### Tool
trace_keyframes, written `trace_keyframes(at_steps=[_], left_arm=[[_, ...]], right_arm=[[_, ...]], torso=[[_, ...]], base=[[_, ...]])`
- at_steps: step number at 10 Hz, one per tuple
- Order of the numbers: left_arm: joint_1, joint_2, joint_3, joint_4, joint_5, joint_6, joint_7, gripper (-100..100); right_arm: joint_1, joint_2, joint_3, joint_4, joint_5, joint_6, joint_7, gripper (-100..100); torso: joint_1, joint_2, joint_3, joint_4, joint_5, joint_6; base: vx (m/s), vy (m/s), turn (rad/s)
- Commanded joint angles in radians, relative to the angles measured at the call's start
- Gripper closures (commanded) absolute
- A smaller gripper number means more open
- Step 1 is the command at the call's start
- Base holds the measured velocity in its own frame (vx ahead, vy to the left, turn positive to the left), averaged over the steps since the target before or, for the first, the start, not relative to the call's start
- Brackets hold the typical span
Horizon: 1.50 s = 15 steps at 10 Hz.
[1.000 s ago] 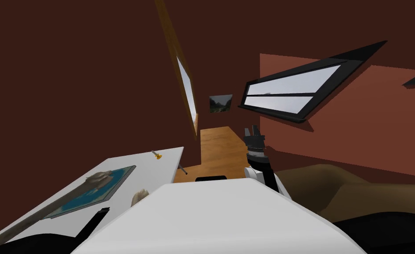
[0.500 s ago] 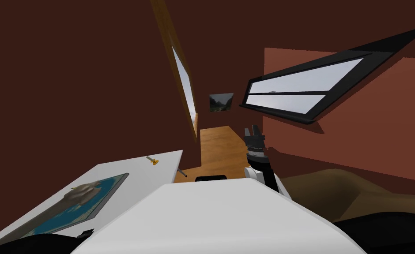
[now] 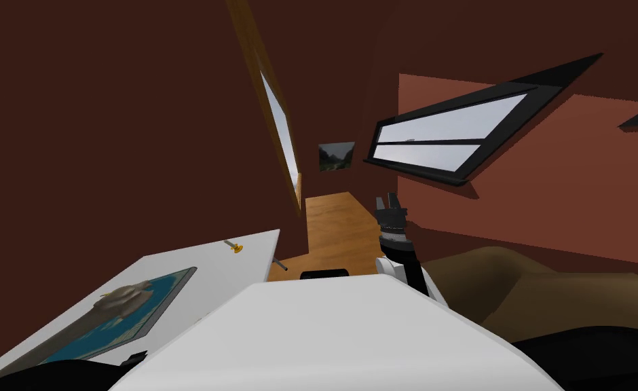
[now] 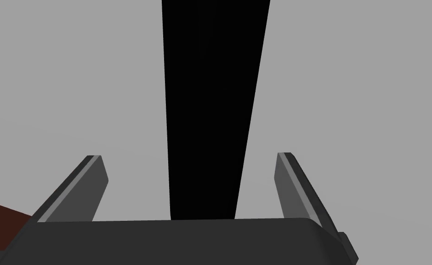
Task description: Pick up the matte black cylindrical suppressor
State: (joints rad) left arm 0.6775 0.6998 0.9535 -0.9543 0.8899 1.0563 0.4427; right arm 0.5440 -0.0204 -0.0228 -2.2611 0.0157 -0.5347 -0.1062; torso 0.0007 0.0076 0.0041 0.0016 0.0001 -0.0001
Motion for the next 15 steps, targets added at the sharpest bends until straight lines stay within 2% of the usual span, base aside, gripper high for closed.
trace_keyframes(at_steps=[1, 5, 6, 7, 11, 12, 13, 15], left_arm=[[0.001, -0.005, -0.026, -0.016, -0.004, -0.009, 0.045, -100], [0.004, -0.015, -0.088, -0.054, -0.013, -0.03, 0.145, -100], [0.0, -0.011, -0.078, -0.039, -0.01, -0.029, 0.122, -100], [0.0, -0.011, -0.079, -0.04, -0.01, -0.031, 0.126, 100], [0.0, -0.011, -0.08, -0.04, -0.01, -0.03, 0.125, 100], [0.0, -0.012, -0.08, -0.04, -0.01, -0.03, 0.125, 0], [0.002, -0.01, -0.057, -0.035, -0.009, -0.02, 0.095, 100], [0.001, -0.005, -0.026, -0.016, -0.004, -0.009, 0.045, 100]], right_arm=[[0.0, 0.0, 0.0, 0.0, 0.0, 0.0, 0.0, 0], [0.0, 0.0, 0.0, 0.0, 0.0, 0.0, 0.0, 0], [0.0, 0.0, 0.0, 0.0, 0.0, 0.0, 0.0, 0], [0.0, 0.0, 0.0, 0.0, 0.0, 0.0, 0.0, 0], [0.0, 0.0, 0.0, 0.0, 0.0, 0.0, 0.0, 0], [0.0, 0.0, 0.0, 0.0, 0.0, 0.0, 0.0, 0], [0.0, 0.0, 0.0, 0.0, 0.0, 0.0, 0.0, 0], [0.001, 0.0, 0.0, 0.0, 0.0, 0.0, 0.0, 0]], torso=[[0.0, 0.0, 0.0, 0.0, 0.0, 0.0], [0.0, 0.0, 0.0, 0.0, 0.0, 0.0], [0.0, 0.0, 0.0, 0.0, 0.0, 0.0], [-0.001, -0.002, -0.001, 0.0, 0.0, -0.001], [-0.001, -0.005, -0.003, -0.001, -0.001, -0.001], [-0.001, -0.005, -0.003, -0.001, -0.001, -0.001], [-0.001, -0.005, -0.003, -0.001, -0.001, -0.001], [-0.002, -0.011, -0.006, -0.002, -0.001, -0.002]], base=[[-0.089, 0.015, -0.084], [-0.084, 0.008, -0.083], [-0.035, 0.004, -0.021], [-0.006, 0.0, 0.003], [0.0, 0.0, 0.0], [0.0, 0.0, 0.0], [0.055, 0.004, 0.099], [0.105, -0.017, 0.12]])
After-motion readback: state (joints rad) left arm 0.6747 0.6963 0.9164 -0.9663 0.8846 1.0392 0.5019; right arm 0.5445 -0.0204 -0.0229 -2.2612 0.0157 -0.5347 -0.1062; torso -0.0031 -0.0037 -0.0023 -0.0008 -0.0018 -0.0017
